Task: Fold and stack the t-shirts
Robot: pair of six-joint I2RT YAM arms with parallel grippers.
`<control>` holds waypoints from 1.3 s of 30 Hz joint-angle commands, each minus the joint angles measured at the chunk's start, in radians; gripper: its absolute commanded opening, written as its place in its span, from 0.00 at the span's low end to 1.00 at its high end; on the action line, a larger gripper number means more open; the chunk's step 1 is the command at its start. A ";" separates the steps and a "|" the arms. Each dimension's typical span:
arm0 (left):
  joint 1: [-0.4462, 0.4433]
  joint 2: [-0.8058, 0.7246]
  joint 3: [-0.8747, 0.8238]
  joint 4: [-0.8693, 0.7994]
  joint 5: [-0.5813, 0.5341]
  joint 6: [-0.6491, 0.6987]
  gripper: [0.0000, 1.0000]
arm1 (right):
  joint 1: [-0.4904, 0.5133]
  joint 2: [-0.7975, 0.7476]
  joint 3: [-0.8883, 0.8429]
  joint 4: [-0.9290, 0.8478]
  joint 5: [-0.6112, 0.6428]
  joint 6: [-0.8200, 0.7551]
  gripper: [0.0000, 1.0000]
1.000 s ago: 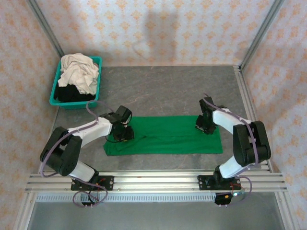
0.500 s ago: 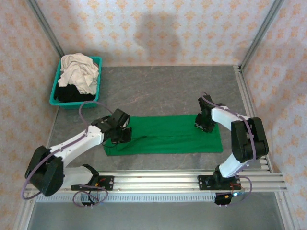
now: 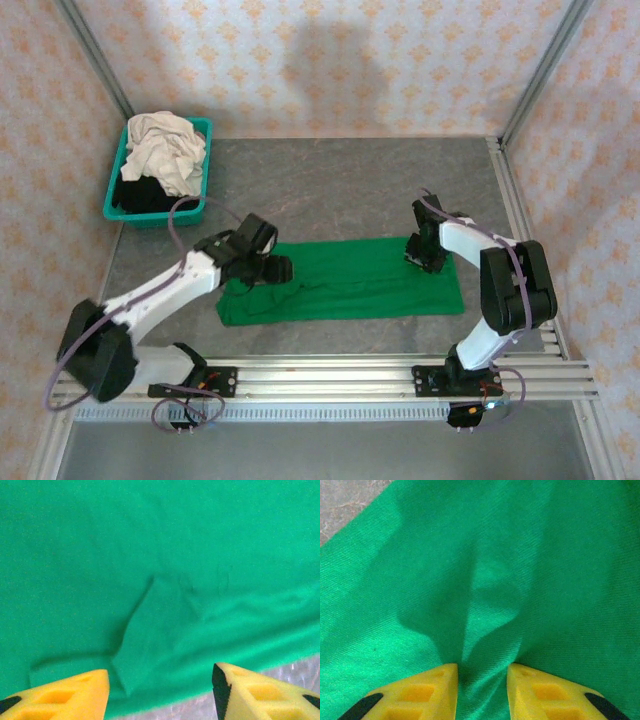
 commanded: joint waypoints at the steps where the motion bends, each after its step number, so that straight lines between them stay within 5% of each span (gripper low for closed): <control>1: 0.026 0.178 0.084 0.003 -0.033 0.037 0.55 | -0.003 -0.009 0.009 -0.003 0.043 -0.009 0.32; 6: -0.023 0.322 0.119 0.025 0.065 0.048 0.42 | -0.010 -0.038 -0.005 -0.008 0.050 -0.012 0.32; 17: -0.163 0.071 -0.088 0.074 0.067 -0.165 0.43 | -0.065 -0.043 0.007 -0.022 0.036 -0.042 0.32; 25: -0.237 0.063 -0.157 0.159 0.130 -0.223 0.43 | -0.093 -0.097 0.021 -0.030 -0.003 -0.049 0.33; 32: -0.161 0.022 -0.006 -0.042 -0.001 -0.094 0.47 | -0.071 -0.089 -0.010 0.024 -0.055 -0.022 0.33; 39: -0.050 0.207 0.038 -0.007 -0.020 -0.026 0.47 | -0.059 -0.067 -0.027 0.052 -0.055 -0.014 0.33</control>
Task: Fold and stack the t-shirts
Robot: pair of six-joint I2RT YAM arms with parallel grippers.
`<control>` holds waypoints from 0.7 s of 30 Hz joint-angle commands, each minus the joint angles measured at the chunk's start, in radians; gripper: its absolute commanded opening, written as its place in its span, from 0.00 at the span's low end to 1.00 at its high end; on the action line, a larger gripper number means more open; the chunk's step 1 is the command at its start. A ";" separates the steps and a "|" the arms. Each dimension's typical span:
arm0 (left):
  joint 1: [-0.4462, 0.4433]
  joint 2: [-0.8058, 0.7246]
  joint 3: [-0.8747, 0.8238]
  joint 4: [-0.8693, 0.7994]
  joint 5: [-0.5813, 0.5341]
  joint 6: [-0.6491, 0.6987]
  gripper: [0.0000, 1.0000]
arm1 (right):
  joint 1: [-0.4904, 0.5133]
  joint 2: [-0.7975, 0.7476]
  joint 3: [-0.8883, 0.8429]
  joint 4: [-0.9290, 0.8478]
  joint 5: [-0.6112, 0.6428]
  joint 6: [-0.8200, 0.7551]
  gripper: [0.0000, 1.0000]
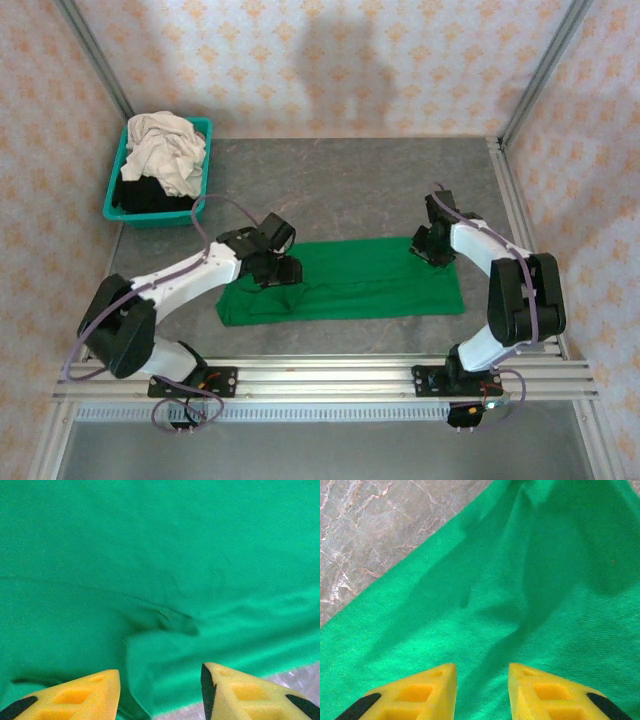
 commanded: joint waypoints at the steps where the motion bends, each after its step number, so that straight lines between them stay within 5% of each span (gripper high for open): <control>1: 0.011 0.109 0.017 -0.012 -0.024 0.052 0.46 | 0.003 0.015 -0.015 0.012 0.008 0.009 0.33; 5: -0.019 0.167 0.018 0.047 0.057 0.019 0.43 | 0.003 0.013 -0.019 0.006 0.020 0.003 0.33; 21: -0.242 0.022 -0.095 0.106 0.057 -0.144 0.46 | 0.002 0.077 -0.001 0.022 0.021 -0.008 0.33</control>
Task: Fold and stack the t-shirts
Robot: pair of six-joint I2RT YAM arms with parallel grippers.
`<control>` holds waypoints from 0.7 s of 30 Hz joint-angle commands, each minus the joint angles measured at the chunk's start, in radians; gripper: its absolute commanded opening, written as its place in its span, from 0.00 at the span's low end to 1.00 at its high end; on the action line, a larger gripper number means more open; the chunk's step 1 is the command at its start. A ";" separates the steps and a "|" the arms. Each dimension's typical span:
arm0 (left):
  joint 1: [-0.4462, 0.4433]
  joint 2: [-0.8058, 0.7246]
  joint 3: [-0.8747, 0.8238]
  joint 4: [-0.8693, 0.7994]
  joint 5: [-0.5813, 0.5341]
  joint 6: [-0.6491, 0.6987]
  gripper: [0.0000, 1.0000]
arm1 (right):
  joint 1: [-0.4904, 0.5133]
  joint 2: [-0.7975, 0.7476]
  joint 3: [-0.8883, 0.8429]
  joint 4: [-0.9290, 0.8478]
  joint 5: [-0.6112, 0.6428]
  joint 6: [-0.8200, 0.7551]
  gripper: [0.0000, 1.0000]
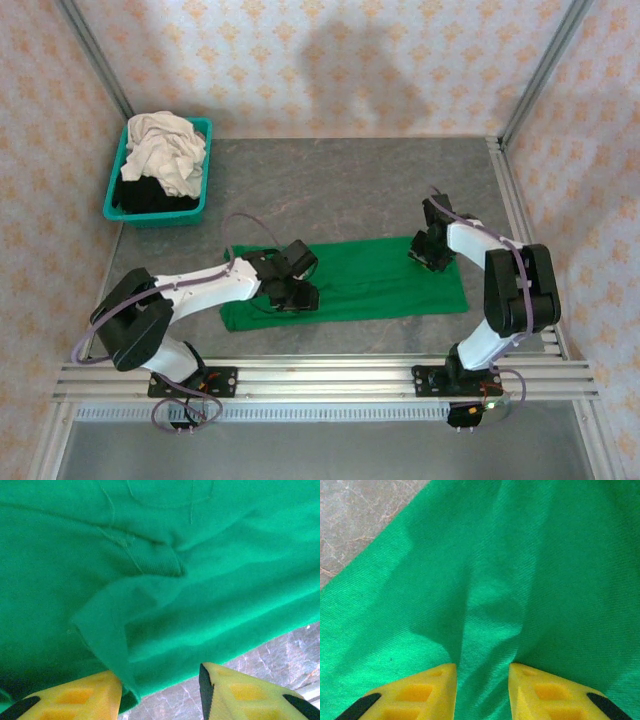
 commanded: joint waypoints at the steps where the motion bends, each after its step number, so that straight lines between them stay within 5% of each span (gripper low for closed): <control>1: -0.044 -0.012 -0.026 0.032 0.016 -0.046 0.46 | 0.001 0.016 0.013 -0.002 0.024 -0.009 0.33; 11: -0.103 -0.053 -0.070 0.142 0.064 -0.076 0.46 | 0.000 0.015 0.028 -0.011 0.022 -0.016 0.33; 15: -0.101 -0.109 -0.043 0.066 0.025 -0.056 0.46 | 0.000 0.015 0.025 -0.006 0.014 -0.015 0.33; 21: 0.071 -0.198 -0.037 -0.069 -0.027 -0.001 0.48 | 0.000 0.025 0.020 0.004 0.006 -0.015 0.33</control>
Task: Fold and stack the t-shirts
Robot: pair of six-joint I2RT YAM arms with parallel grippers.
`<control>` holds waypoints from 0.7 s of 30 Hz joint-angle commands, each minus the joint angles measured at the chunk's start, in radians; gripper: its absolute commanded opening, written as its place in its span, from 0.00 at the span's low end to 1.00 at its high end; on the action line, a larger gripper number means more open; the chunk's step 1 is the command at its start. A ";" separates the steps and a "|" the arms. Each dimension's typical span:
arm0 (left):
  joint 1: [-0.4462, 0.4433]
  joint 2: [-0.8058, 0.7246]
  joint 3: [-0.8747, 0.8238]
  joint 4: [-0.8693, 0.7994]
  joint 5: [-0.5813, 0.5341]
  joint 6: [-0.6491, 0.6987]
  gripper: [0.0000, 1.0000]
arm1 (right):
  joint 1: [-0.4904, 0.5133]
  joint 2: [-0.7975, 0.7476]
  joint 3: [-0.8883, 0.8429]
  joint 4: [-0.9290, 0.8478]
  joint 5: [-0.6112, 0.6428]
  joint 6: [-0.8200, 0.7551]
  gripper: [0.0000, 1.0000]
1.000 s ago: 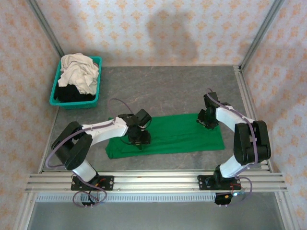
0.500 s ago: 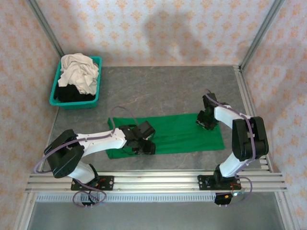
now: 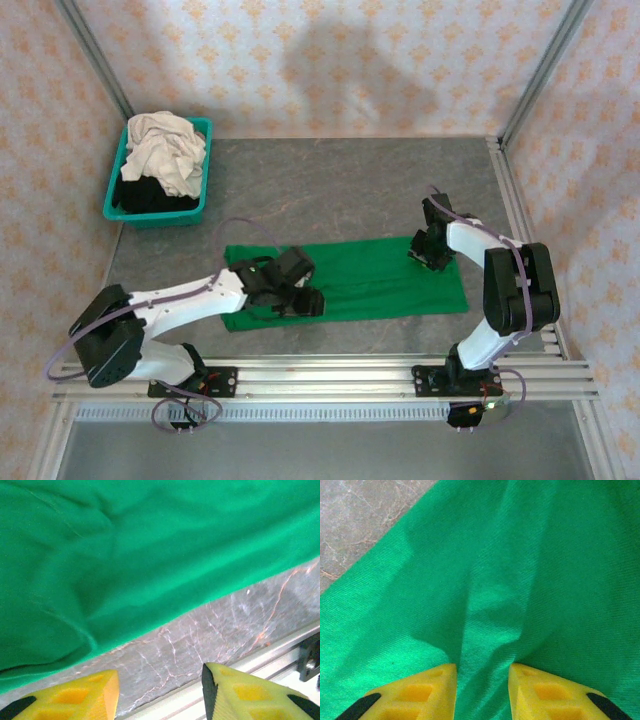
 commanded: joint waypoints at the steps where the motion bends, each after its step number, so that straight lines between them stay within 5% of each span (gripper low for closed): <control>1: 0.123 -0.047 0.001 -0.107 -0.082 0.037 0.48 | 0.000 0.016 0.009 0.006 0.006 -0.012 0.33; 5: 0.192 0.006 0.040 -0.096 -0.105 0.080 0.50 | -0.001 0.013 -0.002 0.011 0.014 -0.013 0.33; 8: 0.186 0.121 0.083 -0.022 -0.021 0.078 0.49 | -0.006 0.013 -0.004 0.011 0.016 -0.015 0.33; 16: 0.012 0.254 0.166 0.041 0.015 0.044 0.49 | -0.018 0.012 -0.015 0.017 0.015 -0.018 0.33; 21: -0.019 0.223 0.088 0.086 0.042 -0.005 0.49 | -0.021 0.022 -0.013 0.023 0.006 -0.022 0.33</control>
